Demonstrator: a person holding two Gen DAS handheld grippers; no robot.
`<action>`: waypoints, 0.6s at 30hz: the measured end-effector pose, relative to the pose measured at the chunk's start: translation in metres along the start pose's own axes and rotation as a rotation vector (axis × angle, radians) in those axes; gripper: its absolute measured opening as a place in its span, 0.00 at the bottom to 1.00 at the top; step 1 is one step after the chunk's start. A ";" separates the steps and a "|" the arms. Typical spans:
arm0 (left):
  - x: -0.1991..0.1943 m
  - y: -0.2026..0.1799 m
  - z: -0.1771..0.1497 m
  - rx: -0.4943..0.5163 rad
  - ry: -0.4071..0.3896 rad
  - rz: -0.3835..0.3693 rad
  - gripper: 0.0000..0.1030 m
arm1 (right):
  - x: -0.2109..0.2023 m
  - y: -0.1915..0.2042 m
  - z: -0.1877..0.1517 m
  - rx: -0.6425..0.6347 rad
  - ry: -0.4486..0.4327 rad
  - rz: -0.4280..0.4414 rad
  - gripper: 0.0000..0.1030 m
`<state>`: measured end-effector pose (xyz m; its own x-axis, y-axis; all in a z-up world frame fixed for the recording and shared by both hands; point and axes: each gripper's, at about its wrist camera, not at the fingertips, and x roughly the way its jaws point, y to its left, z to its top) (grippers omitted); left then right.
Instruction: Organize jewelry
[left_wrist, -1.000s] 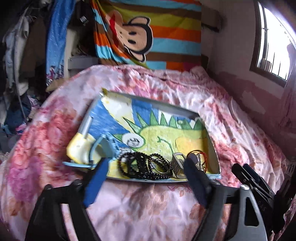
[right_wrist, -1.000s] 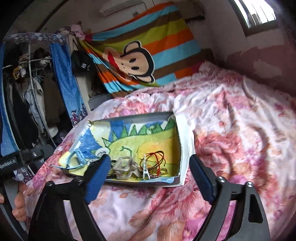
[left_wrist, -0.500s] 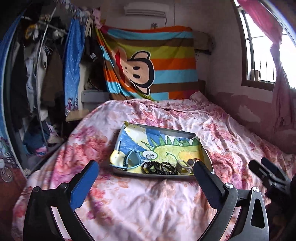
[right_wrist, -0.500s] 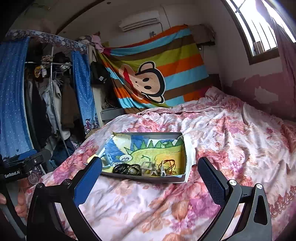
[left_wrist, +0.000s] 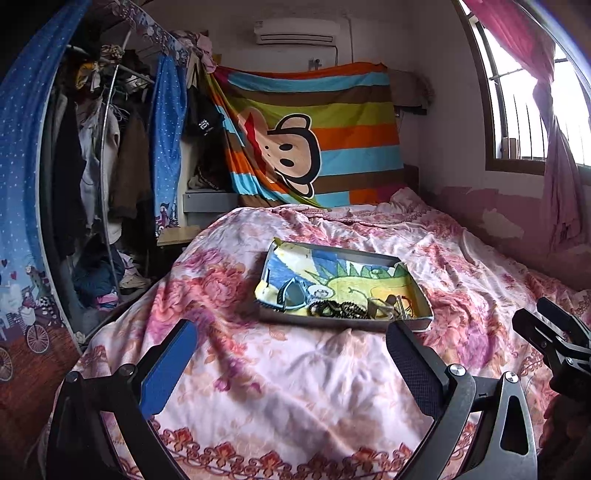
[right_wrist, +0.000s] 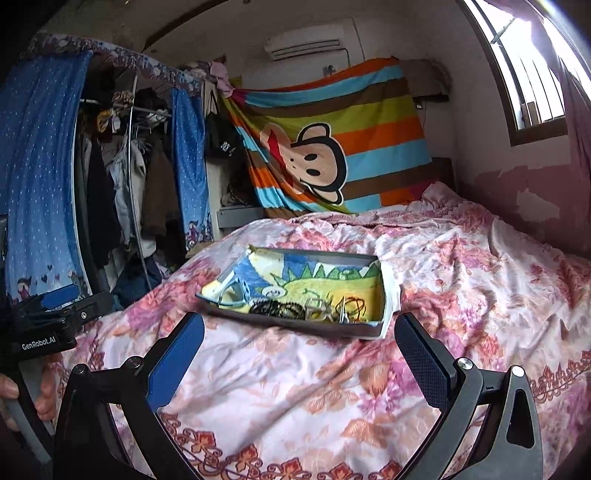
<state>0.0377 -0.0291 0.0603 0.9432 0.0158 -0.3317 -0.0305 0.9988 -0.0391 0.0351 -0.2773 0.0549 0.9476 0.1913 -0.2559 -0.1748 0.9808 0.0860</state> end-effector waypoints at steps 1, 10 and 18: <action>0.000 0.001 -0.004 0.003 0.002 0.004 1.00 | 0.001 0.001 -0.002 -0.004 0.008 -0.001 0.98; 0.005 0.010 -0.024 0.004 0.013 0.024 1.00 | 0.015 0.008 -0.012 -0.035 0.059 -0.009 0.98; 0.010 0.014 -0.030 -0.007 0.026 0.025 1.00 | 0.020 0.012 -0.016 -0.045 0.074 -0.010 0.98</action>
<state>0.0365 -0.0159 0.0280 0.9331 0.0398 -0.3575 -0.0569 0.9977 -0.0373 0.0475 -0.2607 0.0358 0.9274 0.1816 -0.3271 -0.1784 0.9831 0.0401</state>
